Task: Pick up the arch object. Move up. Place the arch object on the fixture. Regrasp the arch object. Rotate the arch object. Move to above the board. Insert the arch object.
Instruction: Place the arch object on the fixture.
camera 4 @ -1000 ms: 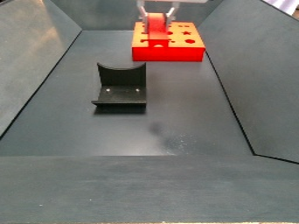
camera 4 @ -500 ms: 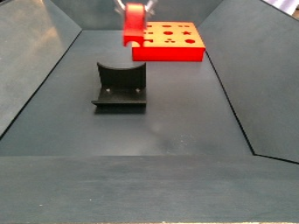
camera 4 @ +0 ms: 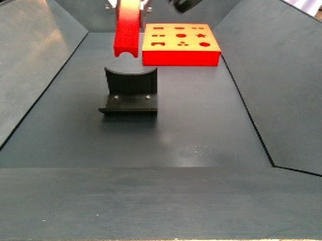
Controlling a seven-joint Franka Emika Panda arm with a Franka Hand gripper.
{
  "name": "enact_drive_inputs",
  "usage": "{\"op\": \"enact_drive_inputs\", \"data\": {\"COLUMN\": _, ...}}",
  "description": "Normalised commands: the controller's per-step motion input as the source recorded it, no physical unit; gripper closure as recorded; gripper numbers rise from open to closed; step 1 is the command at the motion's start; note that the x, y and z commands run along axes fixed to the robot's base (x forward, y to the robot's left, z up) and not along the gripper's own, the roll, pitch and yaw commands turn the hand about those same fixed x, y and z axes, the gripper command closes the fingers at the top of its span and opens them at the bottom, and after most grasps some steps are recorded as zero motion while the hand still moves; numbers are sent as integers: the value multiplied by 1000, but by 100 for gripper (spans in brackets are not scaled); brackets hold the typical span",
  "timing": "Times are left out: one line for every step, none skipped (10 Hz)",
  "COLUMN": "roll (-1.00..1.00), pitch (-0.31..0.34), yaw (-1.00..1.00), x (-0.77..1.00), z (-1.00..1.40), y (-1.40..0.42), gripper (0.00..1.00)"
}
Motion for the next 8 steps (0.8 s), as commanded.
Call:
{"op": "enact_drive_inputs", "data": {"roll": -1000, "pitch": 56, "yaw": -144, "x": 55, "z": 3, "y": 61, "gripper": 100}}
{"op": "enact_drive_inputs", "data": {"roll": -823, "pitch": 32, "yaw": -133, "x": 43, "z": 3, "y": 49, "gripper": 100}}
{"op": "enact_drive_inputs", "data": {"roll": -634, "pitch": 20, "yaw": -119, "x": 55, "z": -6, "y": 43, "gripper": 100}}
{"op": "enact_drive_inputs", "data": {"roll": -449, "pitch": 23, "yaw": -104, "x": 70, "z": -15, "y": 45, "gripper": 100}}
{"op": "enact_drive_inputs", "data": {"roll": -245, "pitch": 30, "yaw": -85, "x": 80, "z": -11, "y": 36, "gripper": 100}}
{"op": "enact_drive_inputs", "data": {"roll": -1000, "pitch": 257, "yaw": -41, "x": 129, "z": -1000, "y": 133, "gripper": 100}}
{"op": "enact_drive_inputs", "data": {"roll": -1000, "pitch": 253, "yaw": -70, "x": 133, "z": -1000, "y": 140, "gripper": 100}}
{"op": "enact_drive_inputs", "data": {"roll": -952, "pitch": 259, "yaw": -102, "x": 141, "z": -1000, "y": 142, "gripper": 100}}
